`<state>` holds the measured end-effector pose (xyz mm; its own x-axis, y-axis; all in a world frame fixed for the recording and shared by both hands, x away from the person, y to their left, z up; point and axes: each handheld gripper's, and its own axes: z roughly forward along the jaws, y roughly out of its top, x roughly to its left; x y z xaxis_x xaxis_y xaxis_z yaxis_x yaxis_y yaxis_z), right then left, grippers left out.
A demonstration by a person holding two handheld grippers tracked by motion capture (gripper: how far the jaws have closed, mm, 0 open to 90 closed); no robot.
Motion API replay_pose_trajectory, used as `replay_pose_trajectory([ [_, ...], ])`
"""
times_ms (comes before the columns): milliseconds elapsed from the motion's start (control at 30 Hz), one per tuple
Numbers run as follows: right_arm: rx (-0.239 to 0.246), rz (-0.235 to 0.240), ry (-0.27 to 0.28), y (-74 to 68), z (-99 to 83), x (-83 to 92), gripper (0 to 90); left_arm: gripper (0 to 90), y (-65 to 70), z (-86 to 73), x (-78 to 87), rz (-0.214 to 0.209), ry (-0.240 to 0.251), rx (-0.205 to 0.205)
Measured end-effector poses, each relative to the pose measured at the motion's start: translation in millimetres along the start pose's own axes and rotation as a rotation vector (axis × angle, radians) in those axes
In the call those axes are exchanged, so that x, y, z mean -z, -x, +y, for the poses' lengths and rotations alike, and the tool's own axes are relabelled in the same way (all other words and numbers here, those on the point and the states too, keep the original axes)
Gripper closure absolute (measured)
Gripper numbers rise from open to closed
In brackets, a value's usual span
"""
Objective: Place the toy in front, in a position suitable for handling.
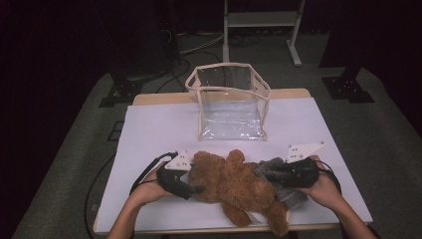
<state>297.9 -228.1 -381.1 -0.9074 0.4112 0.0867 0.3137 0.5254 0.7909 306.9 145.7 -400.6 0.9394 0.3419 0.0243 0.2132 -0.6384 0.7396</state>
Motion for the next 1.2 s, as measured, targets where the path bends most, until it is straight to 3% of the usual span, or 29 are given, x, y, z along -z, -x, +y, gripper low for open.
replay_pose_trajectory([
  [200,-0.045,0.0,0.047,2.7,-9.8,19.1,73.0,28.0,-2.1,13.4,-17.2,0.065,0.005,0.032],
  [400,-0.067,0.005,0.08,-4.0,-30.7,40.4,73.0,29.4,-5.3,29.2,-28.7,0.137,-0.017,0.027],
  [633,-0.052,0.016,0.031,-22.0,-52.7,43.9,72.9,29.9,-9.5,32.3,-31.3,0.138,-0.021,0.032],
  [833,-0.062,0.003,0.012,-17.4,-49.1,24.3,72.9,28.5,-10.7,24.2,-24.3,0.044,-0.012,0.04],
  [1000,-0.052,0.006,0.018,1.9,-30.9,8.5,73.5,27.3,-13.8,13.5,-20.6,-0.068,0.033,0.081],
  [1200,-0.049,-0.03,0.026,28.9,-9.8,-1.0,74.1,27.0,-14.9,13.0,-17.5,-0.1,0.044,0.105],
])
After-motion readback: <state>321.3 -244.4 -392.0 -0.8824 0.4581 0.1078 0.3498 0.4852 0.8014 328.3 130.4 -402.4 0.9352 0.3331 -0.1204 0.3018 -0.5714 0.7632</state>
